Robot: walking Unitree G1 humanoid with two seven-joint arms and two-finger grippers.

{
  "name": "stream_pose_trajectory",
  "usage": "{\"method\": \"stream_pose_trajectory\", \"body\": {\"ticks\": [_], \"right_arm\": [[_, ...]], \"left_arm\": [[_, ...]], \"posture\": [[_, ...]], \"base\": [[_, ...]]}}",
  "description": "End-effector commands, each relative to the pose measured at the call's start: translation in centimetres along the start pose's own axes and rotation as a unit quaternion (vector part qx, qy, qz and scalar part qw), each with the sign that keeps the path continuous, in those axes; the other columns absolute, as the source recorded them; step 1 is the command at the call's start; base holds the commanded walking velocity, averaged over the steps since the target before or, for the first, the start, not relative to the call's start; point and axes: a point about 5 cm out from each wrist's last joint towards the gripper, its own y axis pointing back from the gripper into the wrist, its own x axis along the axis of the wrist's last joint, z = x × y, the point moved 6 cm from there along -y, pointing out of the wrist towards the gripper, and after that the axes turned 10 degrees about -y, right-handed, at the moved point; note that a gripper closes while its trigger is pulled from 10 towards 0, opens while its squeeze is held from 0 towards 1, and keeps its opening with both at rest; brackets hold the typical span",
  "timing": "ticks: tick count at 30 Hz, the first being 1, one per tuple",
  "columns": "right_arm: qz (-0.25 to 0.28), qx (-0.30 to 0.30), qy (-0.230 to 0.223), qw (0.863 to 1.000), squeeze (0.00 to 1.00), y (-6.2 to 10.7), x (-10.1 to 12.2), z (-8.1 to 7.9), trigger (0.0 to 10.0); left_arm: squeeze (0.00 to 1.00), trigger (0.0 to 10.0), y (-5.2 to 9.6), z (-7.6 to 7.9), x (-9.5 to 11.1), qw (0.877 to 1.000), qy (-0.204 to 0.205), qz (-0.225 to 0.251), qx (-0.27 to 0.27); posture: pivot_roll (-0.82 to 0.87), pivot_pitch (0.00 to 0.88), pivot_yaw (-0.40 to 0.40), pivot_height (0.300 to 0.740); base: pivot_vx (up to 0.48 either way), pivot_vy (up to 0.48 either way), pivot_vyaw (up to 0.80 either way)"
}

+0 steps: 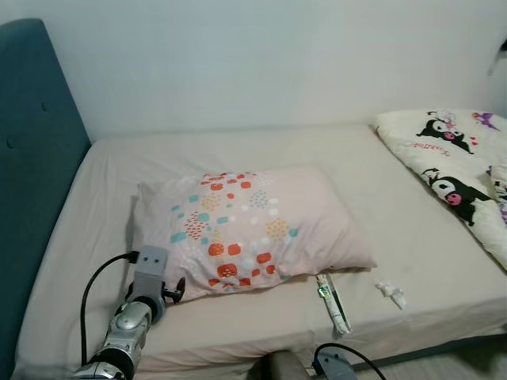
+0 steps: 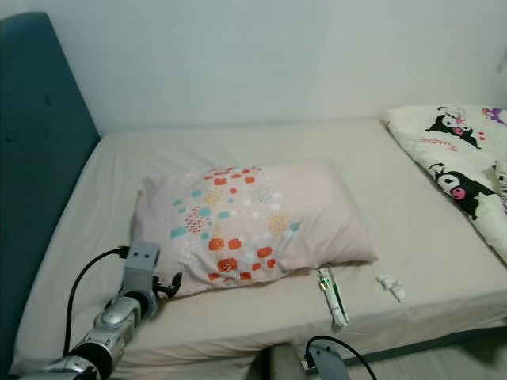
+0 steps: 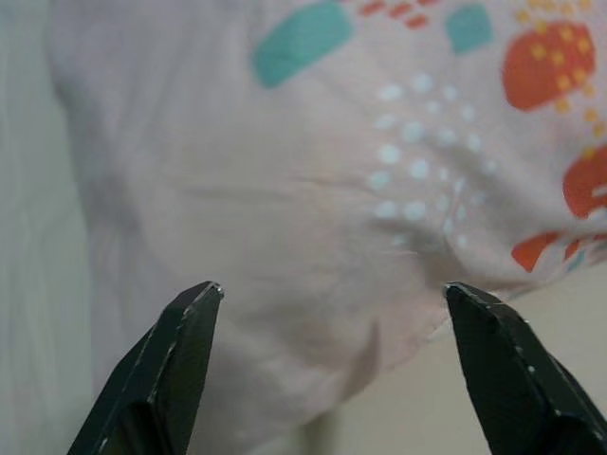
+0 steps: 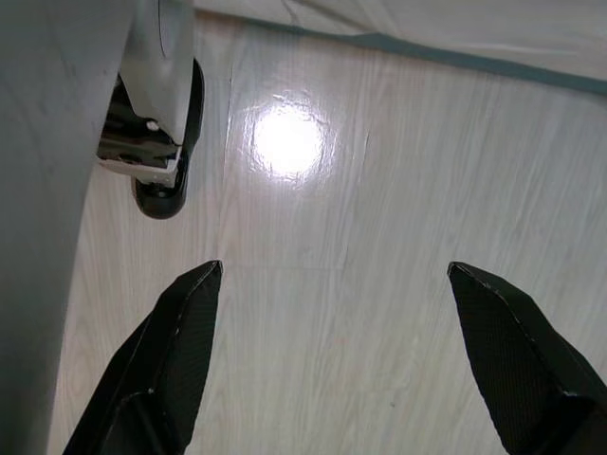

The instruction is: Clean up the room

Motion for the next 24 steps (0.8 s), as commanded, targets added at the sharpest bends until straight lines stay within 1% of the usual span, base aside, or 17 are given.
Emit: {"method": "stream_pose_trajectory", "body": {"ticks": [1, 2, 4, 5, 6, 7, 8, 9, 11, 12, 13, 16, 17, 18, 21, 23, 24], "right_arm": [[-0.008, 0.034, 0.005, 0.999, 0.00, 0.1, -0.5, -2.4, 10.0], [-0.008, 0.034, 0.005, 0.999, 0.00, 0.1, -0.5, -2.4, 10.0], [-0.005, 0.036, 0.004, 0.999, 0.00, 0.1, -0.5, -2.4, 10.0], [-0.005, 0.036, 0.004, 0.999, 0.00, 0.1, -0.5, -2.4, 10.0], [-0.005, 0.036, 0.004, 0.999, 0.00, 0.1, -0.5, -2.4, 10.0], [-0.005, 0.036, 0.004, 0.999, 0.00, 0.1, -0.5, -2.4, 10.0], [-0.004, 0.036, 0.004, 0.999, 0.00, 0.1, -0.5, -2.4, 10.0], [-0.004, 0.036, 0.004, 0.999, 0.00, 0.1, -0.5, -2.4, 10.0], [-0.005, 0.035, 0.005, 0.999, 0.00, 0.1, -0.6, -2.4, 10.0], [-0.006, 0.035, 0.005, 0.999, 0.00, 0.1, -0.6, -2.4, 10.0], [-0.006, 0.035, 0.005, 0.999, 0.00, 0.1, -0.6, -2.4, 10.0], [-0.008, 0.035, 0.009, 0.999, 0.00, 0.1, -0.8, -2.3, 10.0], [-0.008, 0.035, 0.009, 0.999, 0.00, 0.1, -0.8, -2.3, 10.0], [-0.010, 0.035, 0.011, 0.999, 0.00, 0.1, -0.9, -2.3, 10.0], [-0.011, 0.035, 0.013, 0.999, 0.00, 0.1, -1.0, -2.3, 10.0], [-0.015, 0.034, 0.016, 0.999, 0.00, 0.1, -1.4, -2.4, 10.0], [-0.015, 0.034, 0.016, 0.999, 0.00, 0.1, -1.4, -2.4, 10.0]], "left_arm": [[0.00, 10.0, -0.3, -0.1, 1.1, 0.998, -0.055, 0.020, -0.004], [0.00, 10.0, -0.3, -0.1, 1.1, 0.998, -0.055, 0.020, -0.004], [0.00, 10.0, -0.4, 0.5, 1.9, 0.993, -0.114, 0.035, -0.010], [0.00, 10.0, -0.4, 0.5, 1.9, 0.993, -0.114, 0.035, -0.010], [0.00, 10.0, -0.5, 0.7, 2.3, 0.987, -0.154, 0.046, -0.011], [0.00, 10.0, -0.5, 0.7, 2.3, 0.987, -0.154, 0.046, -0.011], [0.00, 10.0, -0.5, 1.0, 2.9, 0.976, -0.207, 0.063, -0.009], [0.00, 10.0, -0.5, 1.0, 2.9, 0.976, -0.207, 0.063, -0.009], [0.00, 10.0, -0.4, 1.4, 4.1, 0.948, -0.302, 0.098, 0.001], [0.00, 10.0, -0.4, 1.5, 4.4, 0.938, -0.329, 0.110, 0.006], [0.00, 10.0, -0.4, 1.5, 4.4, 0.938, -0.329, 0.110, 0.006], [0.00, 10.0, -0.3, 2.4, 4.6, 0.908, -0.398, 0.129, 0.003], [0.00, 10.0, -0.3, 2.4, 4.6, 0.908, -0.398, 0.129, 0.003], [0.00, 10.0, -0.2, 2.8, 4.4, 0.899, -0.417, 0.131, 0.000], [0.00, 10.0, -0.1, 3.1, 4.1, 0.895, -0.426, 0.129, -0.002], [0.00, 10.0, 0.1, 3.9, 3.3, 0.888, -0.443, 0.122, -0.012], [0.00, 10.0, 0.1, 3.9, 3.3, 0.888, -0.443, 0.122, -0.012]], "posture": [[-0.08, 0.067, -0.002, 0.606], [-0.08, 0.067, -0.002, 0.606], [-0.08, 0.068, -0.002, 0.601], [-0.08, 0.068, -0.002, 0.601], [-0.08, 0.069, -0.001, 0.601], [-0.08, 0.069, -0.001, 0.601], [-0.09, 0.071, -0.001, 0.601], [-0.09, 0.071, -0.001, 0.601], [-0.09, 0.079, -0.003, 0.601], [-0.09, 0.079, -0.003, 0.601], [-0.09, 0.079, -0.003, 0.601], [-0.09, 0.096, -0.009, 0.601], [-0.09, 0.096, -0.009, 0.601], [-0.09, 0.102, -0.010, 0.601], [-0.10, 0.109, -0.012, 0.601], [-0.12, 0.125, -0.016, 0.601], [-0.12, 0.125, -0.016, 0.601]], "base": [[0.000, 0.000, 0.00], [0.000, 0.000, 0.00], [0.000, 0.000, 0.00], [0.000, 0.000, 0.00], [0.000, 0.000, 0.00], [0.000, 0.000, 0.00], [0.000, 0.000, 0.00], [0.000, 0.000, 0.00], [0.000, 0.000, 0.00], [0.000, 0.000, 0.00], [0.000, 0.000, 0.00], [0.000, 0.000, 0.00], [0.000, 0.000, 0.00], [0.000, 0.000, 0.00], [0.000, 0.000, 0.00], [0.000, 0.000, 0.00], [0.000, 0.000, 0.00]]}}
